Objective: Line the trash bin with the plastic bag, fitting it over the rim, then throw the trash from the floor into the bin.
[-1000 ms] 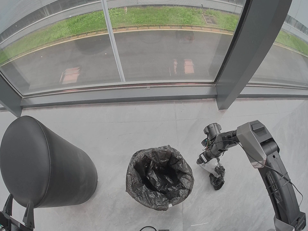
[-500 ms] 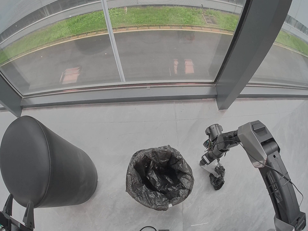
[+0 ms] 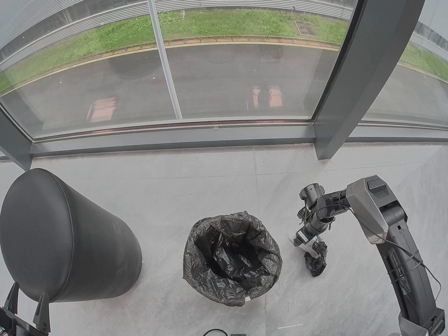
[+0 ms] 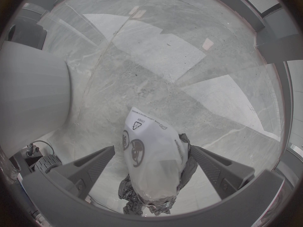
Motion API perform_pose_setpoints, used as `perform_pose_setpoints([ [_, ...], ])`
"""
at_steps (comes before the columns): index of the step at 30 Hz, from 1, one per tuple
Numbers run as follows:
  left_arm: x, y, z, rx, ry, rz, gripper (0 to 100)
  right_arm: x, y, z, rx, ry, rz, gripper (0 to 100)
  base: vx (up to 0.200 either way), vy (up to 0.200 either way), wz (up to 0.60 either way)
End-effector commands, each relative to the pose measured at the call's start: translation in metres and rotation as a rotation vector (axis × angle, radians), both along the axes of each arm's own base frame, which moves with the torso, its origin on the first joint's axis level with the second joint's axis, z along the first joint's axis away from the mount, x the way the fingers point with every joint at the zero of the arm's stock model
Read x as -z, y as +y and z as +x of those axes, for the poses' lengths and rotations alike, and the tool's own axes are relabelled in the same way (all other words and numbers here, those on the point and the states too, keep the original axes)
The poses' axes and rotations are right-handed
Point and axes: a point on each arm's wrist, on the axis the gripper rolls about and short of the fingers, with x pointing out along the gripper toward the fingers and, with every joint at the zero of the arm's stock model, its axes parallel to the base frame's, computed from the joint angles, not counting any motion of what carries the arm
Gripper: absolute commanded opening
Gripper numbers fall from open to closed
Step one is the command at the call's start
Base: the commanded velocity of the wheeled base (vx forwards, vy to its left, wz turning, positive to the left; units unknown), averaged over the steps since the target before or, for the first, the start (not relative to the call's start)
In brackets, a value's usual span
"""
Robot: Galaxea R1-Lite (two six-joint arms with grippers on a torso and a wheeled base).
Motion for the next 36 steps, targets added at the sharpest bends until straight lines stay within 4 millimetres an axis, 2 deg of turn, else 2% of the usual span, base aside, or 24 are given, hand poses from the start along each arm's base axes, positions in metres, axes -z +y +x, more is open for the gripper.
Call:
perform_pose_setpoints([
  [1, 0.000, 0.000, -0.001, 0.000, -0.014, 0.000, 100, 0.007, 0.000, -0.002, 0.001, 0.011, -0.018, 100, 0.000, 0.000, 0.00],
  [11, 0.000, 0.000, -0.001, 0.000, -0.013, 0.000, 100, 0.010, 0.000, -0.002, 0.003, 0.017, -0.020, 100, 0.000, 0.000, 0.00],
  [12, 0.000, 0.000, -0.001, 0.000, -0.014, 0.000, 100, 0.010, 0.000, -0.002, 0.003, 0.017, -0.020, 0, 0.000, 0.000, 0.00],
  [32, 0.000, 0.000, -0.001, 0.000, -0.014, -0.002, 100, 0.006, 0.004, -0.002, 0.006, 0.005, -0.028, 0, 0.000, 0.000, 0.00],
  [36, 0.000, 0.000, -0.001, 0.000, -0.014, -0.002, 100, -0.010, 0.005, 0.001, 0.013, -0.030, -0.024, 0, 0.000, 0.000, 0.00],
])
